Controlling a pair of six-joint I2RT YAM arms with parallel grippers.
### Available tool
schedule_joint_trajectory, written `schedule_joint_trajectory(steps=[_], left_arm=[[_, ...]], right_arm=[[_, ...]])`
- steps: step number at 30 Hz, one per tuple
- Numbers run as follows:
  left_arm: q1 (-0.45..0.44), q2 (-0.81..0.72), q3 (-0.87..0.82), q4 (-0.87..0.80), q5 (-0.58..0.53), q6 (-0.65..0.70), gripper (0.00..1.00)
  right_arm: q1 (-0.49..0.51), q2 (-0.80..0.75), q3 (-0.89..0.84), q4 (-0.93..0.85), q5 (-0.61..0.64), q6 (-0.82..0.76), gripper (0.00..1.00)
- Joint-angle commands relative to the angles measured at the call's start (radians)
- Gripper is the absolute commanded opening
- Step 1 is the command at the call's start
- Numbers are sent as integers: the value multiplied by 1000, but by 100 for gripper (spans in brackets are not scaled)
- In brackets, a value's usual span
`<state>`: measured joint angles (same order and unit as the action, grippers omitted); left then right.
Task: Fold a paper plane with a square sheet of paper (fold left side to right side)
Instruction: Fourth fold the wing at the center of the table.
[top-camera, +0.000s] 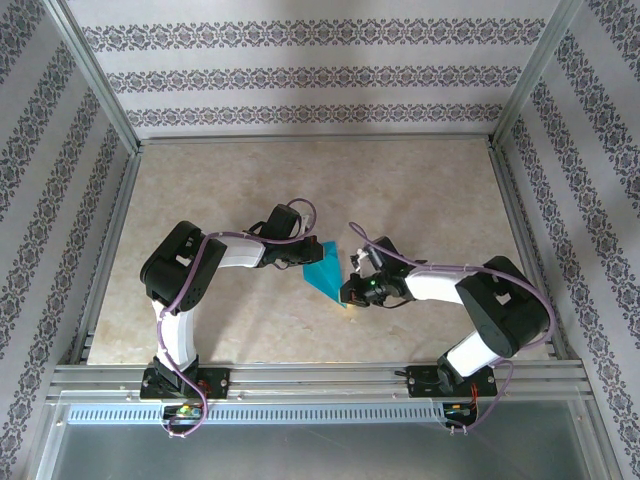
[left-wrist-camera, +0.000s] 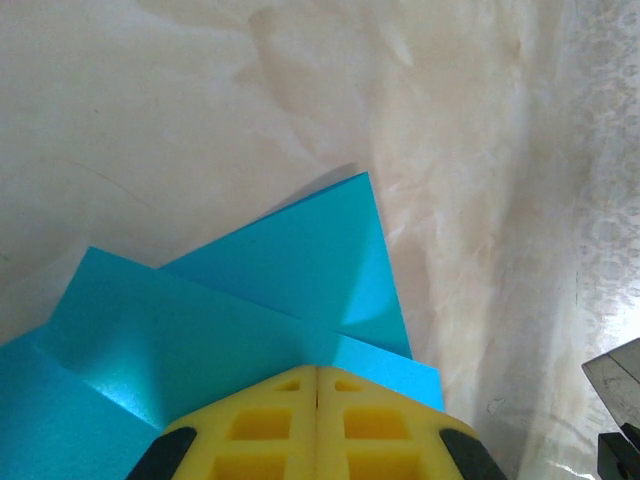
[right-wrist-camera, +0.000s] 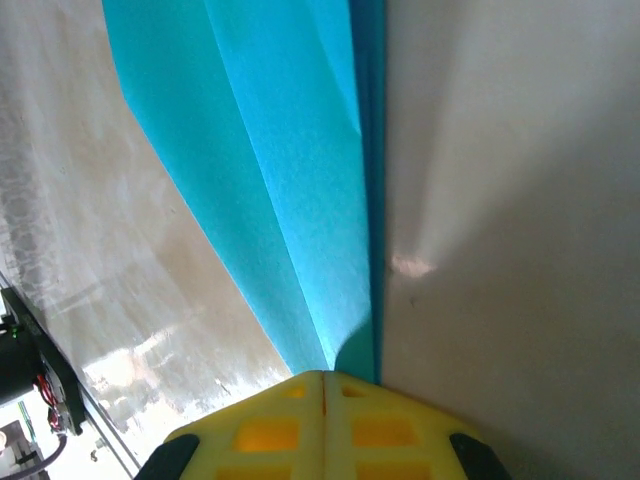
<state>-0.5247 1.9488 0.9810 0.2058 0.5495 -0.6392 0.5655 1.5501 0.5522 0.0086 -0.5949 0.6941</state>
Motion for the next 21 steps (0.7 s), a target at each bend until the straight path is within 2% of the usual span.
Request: schedule_joint_trajectory(steps=[1,10,12,13,17,21], left_arm=[[-4,47,-10,-86,-76,15,0],[-6,30,-21,-63,-62,-5,0],[-11,18,-24,-46,-49,-22,0],[-14,10,-27,-34,-40,-32,0],[-16,-36,-37,31,3,-87,7],[-18,-115,-37,17,-1,-91,12]], right_arm=[[10,-23,-56,-171,-11,-2,0],[-44,-178,-4,-330,-6,-91,0],[-83,-223,30,-360,10,-131,7],[-107,-238,48,-358,9,-156,13],[-167,-236,109,-305,11,-236,31],[-173,-182,132,-167,18,-276,37]])
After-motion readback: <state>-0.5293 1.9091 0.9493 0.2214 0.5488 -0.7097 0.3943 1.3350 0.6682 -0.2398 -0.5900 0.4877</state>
